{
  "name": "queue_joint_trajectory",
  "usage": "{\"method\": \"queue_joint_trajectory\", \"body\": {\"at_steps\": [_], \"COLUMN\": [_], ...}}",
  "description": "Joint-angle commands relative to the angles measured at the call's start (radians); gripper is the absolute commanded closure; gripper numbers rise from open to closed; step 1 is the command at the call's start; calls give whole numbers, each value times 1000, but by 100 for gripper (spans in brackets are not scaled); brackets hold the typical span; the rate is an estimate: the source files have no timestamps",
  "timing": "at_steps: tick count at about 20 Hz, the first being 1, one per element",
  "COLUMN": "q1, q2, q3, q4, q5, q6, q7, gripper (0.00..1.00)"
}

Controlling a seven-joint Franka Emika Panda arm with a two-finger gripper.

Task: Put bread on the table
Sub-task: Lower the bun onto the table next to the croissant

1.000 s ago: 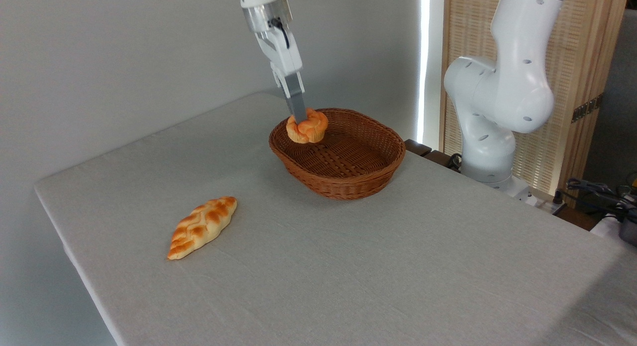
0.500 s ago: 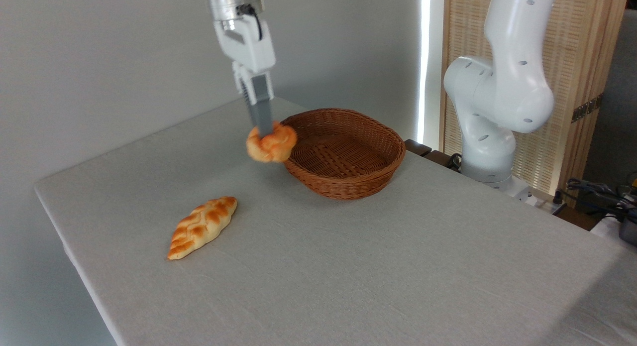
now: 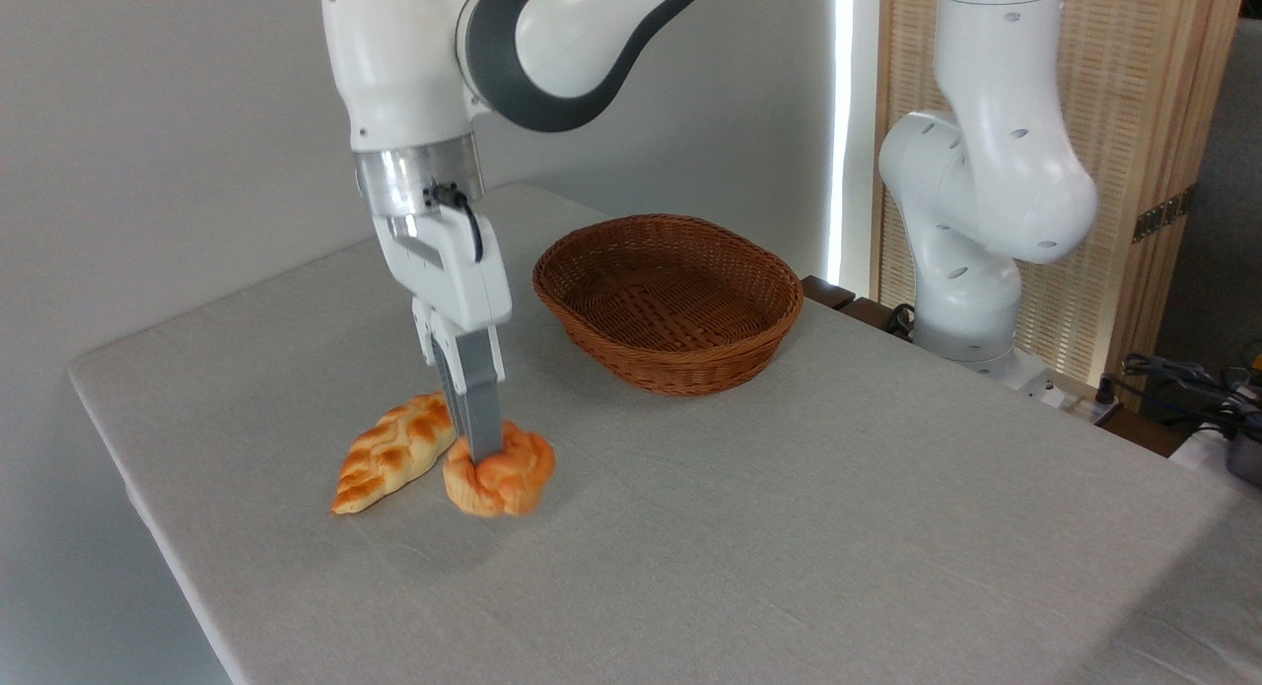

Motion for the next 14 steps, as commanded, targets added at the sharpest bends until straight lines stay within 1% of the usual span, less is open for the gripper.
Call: {"method": "queue_joint_trajectory", "body": {"at_steps": [1,2,3,4,6,9,14], "q1": [-9,-9,-9,-9,-9,-9,-9], "q2": [41,41,41,41,41,41,39], "q3": [18,18,18,18,18,18,16], "q4": [20,20,20,17,14,14,15], "q5": [70,70,70,70,70,70,64], "q6": [11,11,11,11,9,3,0], "q7": [12,12,9,9,6,4,7], "gripper": [56,52,41,36,18,2,0]}}
